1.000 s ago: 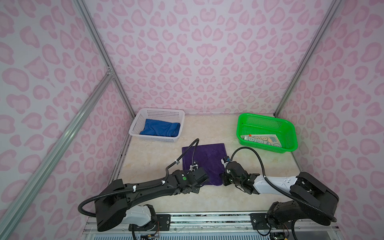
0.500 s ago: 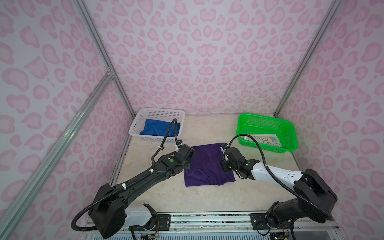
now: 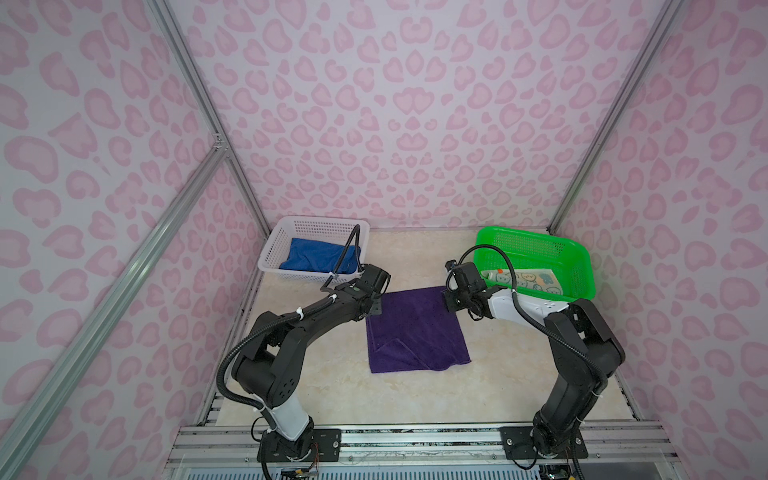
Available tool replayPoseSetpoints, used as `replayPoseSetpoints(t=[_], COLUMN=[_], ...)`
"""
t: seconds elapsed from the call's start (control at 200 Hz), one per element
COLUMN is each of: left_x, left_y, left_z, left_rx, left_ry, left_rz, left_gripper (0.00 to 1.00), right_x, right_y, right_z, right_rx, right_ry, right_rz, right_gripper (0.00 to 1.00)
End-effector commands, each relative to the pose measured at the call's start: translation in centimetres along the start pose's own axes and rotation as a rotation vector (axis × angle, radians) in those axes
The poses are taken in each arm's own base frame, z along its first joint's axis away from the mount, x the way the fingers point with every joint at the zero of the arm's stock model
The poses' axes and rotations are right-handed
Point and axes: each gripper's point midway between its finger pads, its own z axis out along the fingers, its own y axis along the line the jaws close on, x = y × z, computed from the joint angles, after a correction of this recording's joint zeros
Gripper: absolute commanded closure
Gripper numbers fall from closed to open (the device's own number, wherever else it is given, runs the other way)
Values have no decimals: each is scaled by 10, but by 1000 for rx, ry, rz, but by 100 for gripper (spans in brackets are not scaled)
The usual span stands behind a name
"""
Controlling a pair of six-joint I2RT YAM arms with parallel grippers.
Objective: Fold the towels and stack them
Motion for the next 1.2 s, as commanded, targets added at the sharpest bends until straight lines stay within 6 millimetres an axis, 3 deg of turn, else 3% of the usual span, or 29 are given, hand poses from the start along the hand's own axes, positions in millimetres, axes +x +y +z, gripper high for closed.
replayPoseSetpoints(t=[0.0,0.27,0.435,0.83,0.975,1.195], left_x=[-17,-27,-29,-13,-7,2], left_y=[-7,0,-3,-2,-3,-5], left_z=[13,50,62,84,88,87], left_rx=[27,8,9,-14,-8,15], left_ry=[-23,18,24,85,105,127], left_rz=[4,-27,-14,-6,-1,-10], left_gripper=[43,45,45,53,63,91], right_x=[-10,-20,-24,-14,-6,-8], right_y=[4,-1,-7,-3,-2,-4], right_z=[11,36,44,64,66,64], right_rx=[-24,-13,-22,-58,-62,-62], right_ry=[-11,11,9,66,77,70], right_rz=[-11,6,26,28,36,38], right_gripper=[43,43,43,57,71,89])
